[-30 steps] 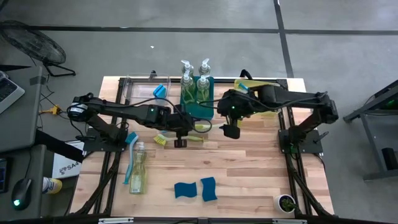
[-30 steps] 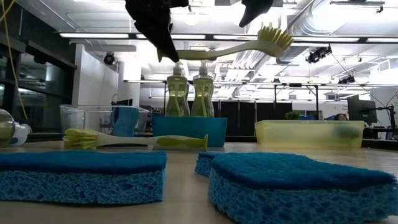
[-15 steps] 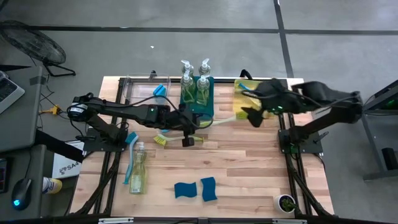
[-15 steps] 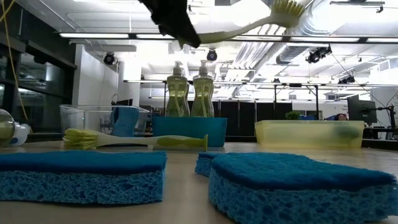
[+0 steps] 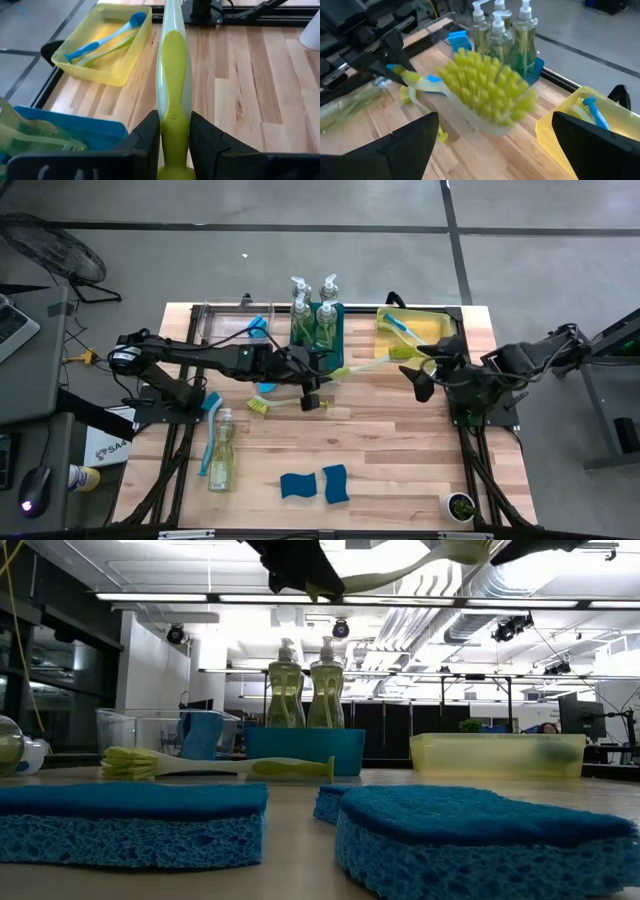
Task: Pick & Place Kitchen Sink Supplies
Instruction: Put the green dish brush into the yellow bin
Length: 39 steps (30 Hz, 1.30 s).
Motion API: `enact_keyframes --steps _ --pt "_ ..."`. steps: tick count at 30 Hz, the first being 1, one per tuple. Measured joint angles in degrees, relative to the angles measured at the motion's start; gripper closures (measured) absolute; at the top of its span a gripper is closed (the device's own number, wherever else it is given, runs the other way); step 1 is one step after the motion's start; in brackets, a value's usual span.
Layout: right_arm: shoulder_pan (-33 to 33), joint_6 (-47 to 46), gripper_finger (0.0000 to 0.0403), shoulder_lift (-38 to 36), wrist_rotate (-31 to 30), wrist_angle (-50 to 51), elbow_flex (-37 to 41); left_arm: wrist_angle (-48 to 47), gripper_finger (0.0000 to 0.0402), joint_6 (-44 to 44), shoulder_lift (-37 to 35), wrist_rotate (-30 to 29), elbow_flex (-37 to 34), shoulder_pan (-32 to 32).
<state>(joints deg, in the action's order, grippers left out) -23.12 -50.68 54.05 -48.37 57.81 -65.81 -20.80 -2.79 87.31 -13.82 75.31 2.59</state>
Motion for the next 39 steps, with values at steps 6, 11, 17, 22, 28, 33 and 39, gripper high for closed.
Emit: enact_keyframes --steps 6,11,17,22,28,33,39 --pt "-1.04 1.7 0.002 -2.25 -1.26 -3.51 2.04 0.19 0.0325 -0.6 0.57 0.0 0.0 0.0" --pt "-1.04 1.41 0.002 -2.69 9.35 -3.12 2.02 1.76 0.0325 -2.34 1.83 -0.2 -0.01 0.0" --pt "-1.06 -1.15 0.002 -2.23 12.55 0.3 2.02 2.71 0.0325 -4.31 3.02 -0.26 -0.02 0.0" --pt "-1.01 -5.95 0.002 -2.05 11.27 6.64 3.19 5.83 0.0325 -4.75 2.95 0.07 -0.09 0.0" --pt "-2.04 1.34 0.002 -1.9 5.64 -10.18 12.51 13.53 0.0325 -3.29 2.95 4.93 0.0 0.02" --pt "-2.79 8.89 0.002 -1.94 -2.12 -28.37 19.75 15.3 0.0325 -3.17 3.41 6.14 0.0 0.0" --pt "-2.81 20.09 0.002 -2.15 -9.49 -49.03 24.66 17.86 0.0325 -3.34 4.15 9.64 0.01 -0.02"
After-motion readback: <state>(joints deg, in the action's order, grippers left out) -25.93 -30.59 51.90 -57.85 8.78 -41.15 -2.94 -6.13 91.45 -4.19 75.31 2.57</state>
